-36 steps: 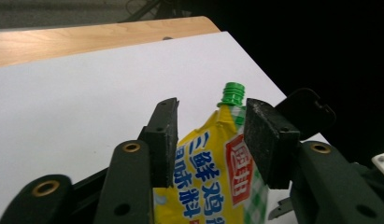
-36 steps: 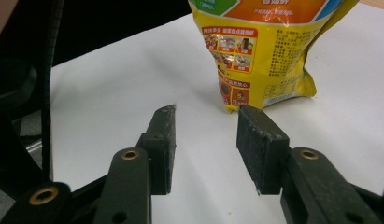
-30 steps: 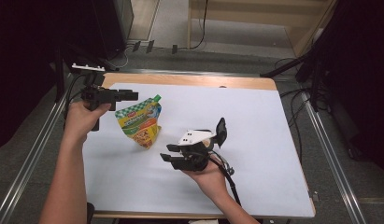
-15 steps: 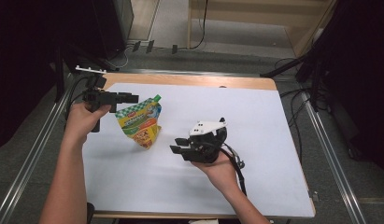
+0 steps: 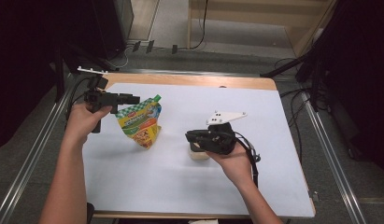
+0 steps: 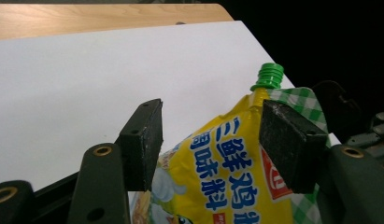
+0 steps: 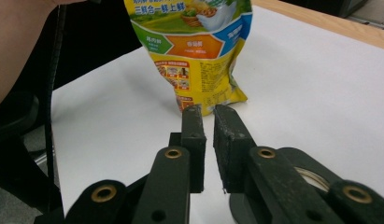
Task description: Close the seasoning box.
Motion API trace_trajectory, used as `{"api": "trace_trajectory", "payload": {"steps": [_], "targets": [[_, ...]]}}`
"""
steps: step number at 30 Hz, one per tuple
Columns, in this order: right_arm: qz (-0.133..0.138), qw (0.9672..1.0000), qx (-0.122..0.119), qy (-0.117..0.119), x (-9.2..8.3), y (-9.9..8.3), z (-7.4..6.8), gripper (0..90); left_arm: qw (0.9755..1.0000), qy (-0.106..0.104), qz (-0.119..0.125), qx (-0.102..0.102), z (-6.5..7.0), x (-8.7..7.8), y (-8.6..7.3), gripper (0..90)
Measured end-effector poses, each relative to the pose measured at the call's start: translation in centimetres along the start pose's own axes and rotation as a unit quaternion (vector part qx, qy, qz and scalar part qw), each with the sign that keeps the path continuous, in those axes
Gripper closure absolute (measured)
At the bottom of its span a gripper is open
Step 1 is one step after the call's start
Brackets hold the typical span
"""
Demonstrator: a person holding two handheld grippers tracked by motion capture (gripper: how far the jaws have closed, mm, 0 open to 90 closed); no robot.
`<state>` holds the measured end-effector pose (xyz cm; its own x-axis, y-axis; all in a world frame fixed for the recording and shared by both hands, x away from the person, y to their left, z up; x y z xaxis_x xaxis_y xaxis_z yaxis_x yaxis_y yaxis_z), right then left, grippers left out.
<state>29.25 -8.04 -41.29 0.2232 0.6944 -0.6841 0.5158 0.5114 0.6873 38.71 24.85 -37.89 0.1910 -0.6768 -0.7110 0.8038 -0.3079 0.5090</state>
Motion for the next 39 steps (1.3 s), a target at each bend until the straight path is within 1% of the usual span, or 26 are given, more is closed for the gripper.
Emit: {"api": "trace_trajectory", "payload": {"steps": [2, 3, 4, 6, 7, 9, 11, 15, 16, 18, 19, 21, 23, 24, 27, 30, 31, 32, 33, 34, 36, 37, 39], "targets": [[0.000, 1.0000, 0.001, -0.002, -0.3, 0.0, 0.1, 87.6, 1.0000, 0.005, 0.000, 0.003, 0.0, 0.0, 0.0, 40.5], [0.003, 1.0000, 0.001, -0.004, -0.8, 0.0, 0.4, 89.5, 1.0000, 0.007, -0.001, 0.004, 0.0, 0.0, 0.0, 40.6], [0.003, 1.0000, 0.001, -0.004, -0.8, 0.0, 0.4, 89.5, 1.0000, 0.007, -0.001, 0.004, 0.0, 0.0, 0.0, 40.6], [0.003, 1.0000, 0.004, -0.006, -1.4, -0.1, 0.7, 90.0, 1.0000, 0.008, -0.001, 0.003, 0.0, 0.0, 0.0, 40.5], [0.006, 0.9999, 0.008, -0.009, -2.0, -0.1, 1.1, 90.0, 1.0000, 0.009, -0.001, 0.003, -0.1, 0.0, -0.1, 40.5], [0.007, 0.9999, 0.009, -0.010, -2.2, -0.1, 1.2, 90.0, 1.0000, 0.009, -0.001, 0.001, -0.1, 0.0, -0.1, 40.5], [0.008, 0.9998, 0.015, -0.011, -3.0, -0.1, 1.6, 90.0, 1.0000, 0.007, -0.001, -0.001, -0.3, 0.0, -0.1, 40.2], [0.006, 0.9998, 0.015, -0.014, -3.6, -0.1, 2.0, 90.0, 1.0000, 0.006, 0.000, -0.001, -0.2, 0.0, -0.2, 40.1], [0.008, 0.9997, 0.014, -0.019, -4.0, -0.2, 2.2, 90.0, 1.0000, 0.009, 0.001, 0.000, -0.2, 0.0, -0.2, 40.1], [0.008, 0.9996, 0.017, -0.019, -4.2, -0.2, 2.3, 90.0, 1.0000, 0.009, 0.000, 0.000, -0.2, 0.0, -0.2, 40.1], [0.013, 0.9995, 0.016, -0.024, -4.5, -0.2, 2.5, 90.0, 0.9999, 0.010, -0.001, 0.000, -0.2, 0.0, -0.2, 40.0], [0.019, 0.9991, 0.023, -0.032, -5.3, -0.4, 2.9, 90.0, 0.9999, 0.017, -0.001, 0.002, -0.3, 0.0, -0.2, 40.4], [0.020, 0.9990, 0.022, -0.035, -5.4, -0.4, 3.0, 90.0, 0.9999, 0.016, -0.002, 0.004, -0.4, 0.0, -0.3, 40.3], [0.023, 0.9985, 0.027, -0.042, -6.0, -0.5, 3.4, 90.0, 0.9999, 0.016, -0.002, 0.004, -0.4, 0.0, -0.3, 40.3], [0.025, 0.9981, 0.032, -0.047, -6.4, -0.7, 3.9, 90.0, 0.9999, 0.014, -0.003, 0.003, -0.3, 0.1, -0.3, 40.2], [0.026, 0.9974, 0.042, -0.052, -6.8, -1.0, 4.5, 90.0, 0.9999, 0.015, -0.004, 0.005, -0.3, 0.1, -0.3, 40.1], [0.027, 0.9969, 0.049, -0.054, -7.1, -1.2, 5.0, 90.0, 0.9999, 0.015, -0.004, 0.006, -0.3, 0.1, -0.3, 40.1], [0.027, 0.9969, 0.049, -0.054, -7.1, -1.2, 5.0, 90.0, 0.9999, 0.015, -0.004, 0.006, -0.3, 0.0, -0.3, 40.1], [0.029, 0.9964, 0.053, -0.059, -7.4, -1.4, 5.5, 90.0, 0.9999, 0.016, -0.004, 0.005, -0.3, 0.1, -0.3, 40.1], [0.029, 0.9964, 0.053, -0.059, -7.4, -1.4, 5.5, 90.0, 0.9999, 0.016, -0.004, 0.005, -0.3, 0.1, -0.3, 40.1], [0.031, 0.9952, 0.065, -0.067, -7.8, -1.8, 6.2, 90.0, 0.9999, 0.016, -0.005, 0.005, -0.3, 0.1, -0.3, 40.1], [0.031, 0.9952, 0.065, -0.067, -7.8, -1.8, 6.2, 90.0, 0.9998, 0.016, -0.005, 0.006, -0.3, 0.1, -0.3, 40.1], [0.030, 0.9943, 0.073, -0.073, -7.9, -2.2, 6.8, 90.0, 0.9998, 0.015, -0.006, 0.006, -0.2, 0.2, -0.3, 40.1]]}}
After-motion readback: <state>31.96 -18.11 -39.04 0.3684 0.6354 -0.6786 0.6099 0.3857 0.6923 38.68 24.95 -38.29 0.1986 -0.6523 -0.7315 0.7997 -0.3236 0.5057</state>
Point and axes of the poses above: each handheld gripper's, and its own axes: x roughly forward along the jaws, y roughly out of its top, z roughly to its right, the point moved 3 cm from there along x, roughly forward along the jaws, and after that the axes turned 15 degrees about -z, right-handed, at the moved point
